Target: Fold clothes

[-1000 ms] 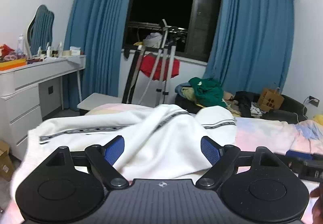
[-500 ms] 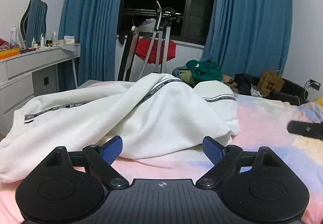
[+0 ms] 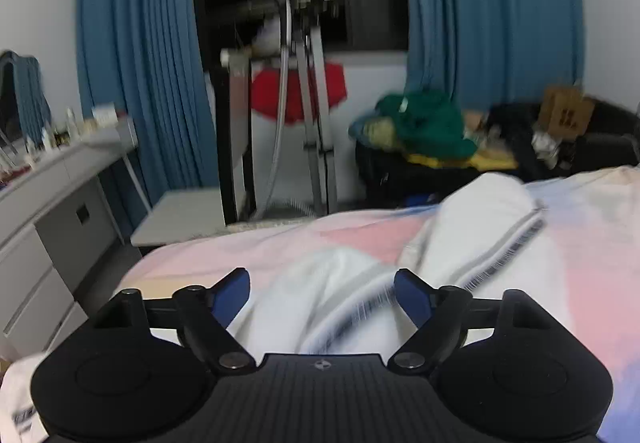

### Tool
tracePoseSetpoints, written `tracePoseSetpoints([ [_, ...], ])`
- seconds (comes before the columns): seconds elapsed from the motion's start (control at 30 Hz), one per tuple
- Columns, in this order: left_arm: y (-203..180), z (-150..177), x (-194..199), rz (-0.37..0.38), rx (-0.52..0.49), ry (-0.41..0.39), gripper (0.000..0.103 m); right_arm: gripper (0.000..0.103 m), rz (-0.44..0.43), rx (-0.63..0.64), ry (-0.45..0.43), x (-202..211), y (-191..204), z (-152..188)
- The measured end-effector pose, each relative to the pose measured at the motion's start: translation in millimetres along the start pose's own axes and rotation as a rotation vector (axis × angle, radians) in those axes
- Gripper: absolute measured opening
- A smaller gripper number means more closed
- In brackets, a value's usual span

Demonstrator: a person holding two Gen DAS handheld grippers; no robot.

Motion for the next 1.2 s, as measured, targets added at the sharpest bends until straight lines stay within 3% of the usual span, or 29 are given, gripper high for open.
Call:
tracePoseSetpoints([
  [0.2, -25, -32, -94, -0.035, -0.118, 0.191, 0.056, 0.086, -0.001, -0.036, 0.074, -41, -16, 8],
  [0.27, -36, -33, -108, -0.03, -0.186, 0.237, 0.047, 0.086, 0.003, -0.064, 0.106, -54, -22, 11],
  [0.37, -46, -34, -105, -0.044, -0.239, 0.235, 0.027, 0.085, 0.011, -0.066, 0.108, -63, -27, 14],
  [0.47, -49, -33, -79, -0.051, -0.239, 0.196, 0.017, 0.085, 0.021, -0.046, 0.091, -63, -27, 16],
  [0.63, -65, -21, 16, -0.023, -0.287, 0.028, 0.013, 0.085, 0.025, -0.045, 0.046, -52, -29, 17],
  [0.77, -79, 14, 120, 0.074, -0.312, -0.109, 0.011, 0.085, 0.022, -0.03, -0.013, -34, -26, 12],
  [0.87, -91, 58, 181, 0.17, -0.298, -0.158, 0.01, 0.085, 0.008, -0.039, -0.043, -20, -25, 11],
  [1.0, -109, 135, 220, 0.295, -0.227, -0.126, 0.01, 0.085, -0.042, -0.083, -0.049, -2, -27, 9],
  [1.2, -120, 215, 196, 0.344, -0.086, 0.039, 0.01, 0.086, -0.082, -0.195, -0.088, 29, -41, 2],
])
Point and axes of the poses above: each gripper's, at about its wrist camera, not at the fingertips, and x roughly against the way its jaws point, y to its left, z to its underside, the point moved 1 cm from there along -x, roughly the way its jaws point, and after that the axes turned 1 degree about z, right-handed, at the moved point
